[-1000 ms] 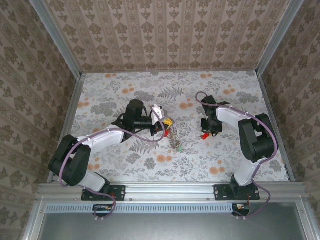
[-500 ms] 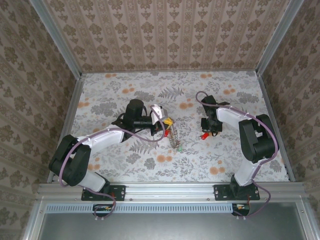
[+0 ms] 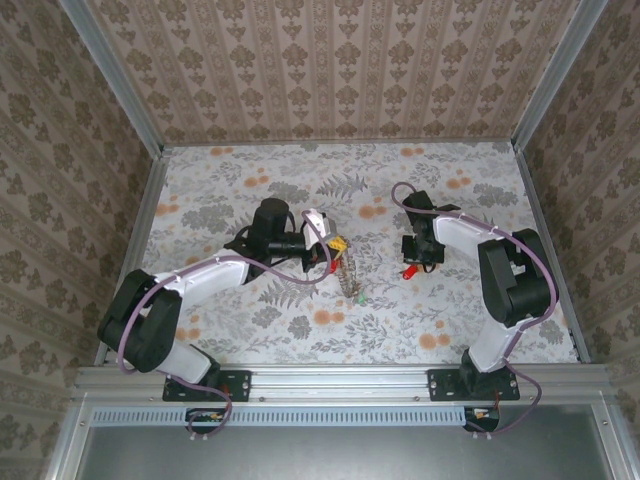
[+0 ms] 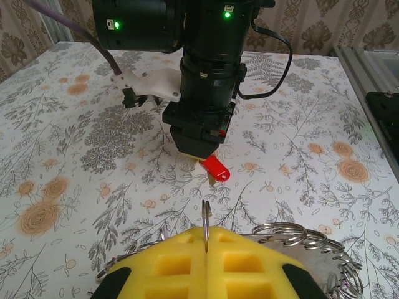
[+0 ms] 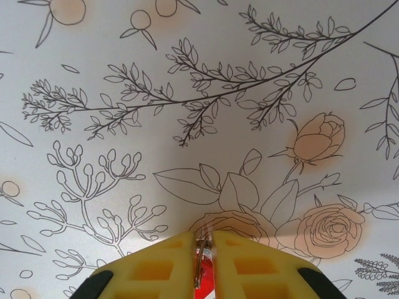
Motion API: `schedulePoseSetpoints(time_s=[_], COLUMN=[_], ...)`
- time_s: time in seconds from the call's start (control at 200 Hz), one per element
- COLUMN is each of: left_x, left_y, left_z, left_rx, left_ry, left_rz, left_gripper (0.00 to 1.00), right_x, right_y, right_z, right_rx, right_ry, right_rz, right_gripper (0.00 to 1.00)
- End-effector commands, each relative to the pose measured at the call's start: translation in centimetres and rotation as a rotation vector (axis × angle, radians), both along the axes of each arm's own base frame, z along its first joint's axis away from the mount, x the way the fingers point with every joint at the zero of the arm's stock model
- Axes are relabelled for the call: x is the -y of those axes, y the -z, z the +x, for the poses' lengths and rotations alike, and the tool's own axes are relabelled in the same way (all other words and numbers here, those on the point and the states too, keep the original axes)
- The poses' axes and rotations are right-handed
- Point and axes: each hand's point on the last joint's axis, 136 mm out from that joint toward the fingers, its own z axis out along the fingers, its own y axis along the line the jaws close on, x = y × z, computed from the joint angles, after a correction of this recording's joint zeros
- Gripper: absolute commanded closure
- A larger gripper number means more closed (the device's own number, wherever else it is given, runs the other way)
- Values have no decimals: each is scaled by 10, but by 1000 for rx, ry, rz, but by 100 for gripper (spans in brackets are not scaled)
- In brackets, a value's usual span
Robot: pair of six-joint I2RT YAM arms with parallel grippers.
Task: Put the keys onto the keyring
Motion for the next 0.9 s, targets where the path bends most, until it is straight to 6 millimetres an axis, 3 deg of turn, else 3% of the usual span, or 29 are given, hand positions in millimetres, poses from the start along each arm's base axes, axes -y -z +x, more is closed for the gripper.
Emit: schedulePoseSetpoints(time_s=[0.0, 0.735, 0.895], left_x=[8, 8, 8], left_y=[-22, -24, -23], left_z=[1, -1, -1], left_rx=[45, 48, 50], left_ry=[28, 32, 30], left_rz=[-46, -44, -41], left_gripper=[100, 100, 100], right_x=[1, 3, 2], right_y=[-2, -1, -8], right_z=[-3, -7, -5], right_rx=[-1, -13, 16], right_ry=[-12, -11, -16], right_rz=[-12, -19, -12], right_gripper=[84, 86, 91])
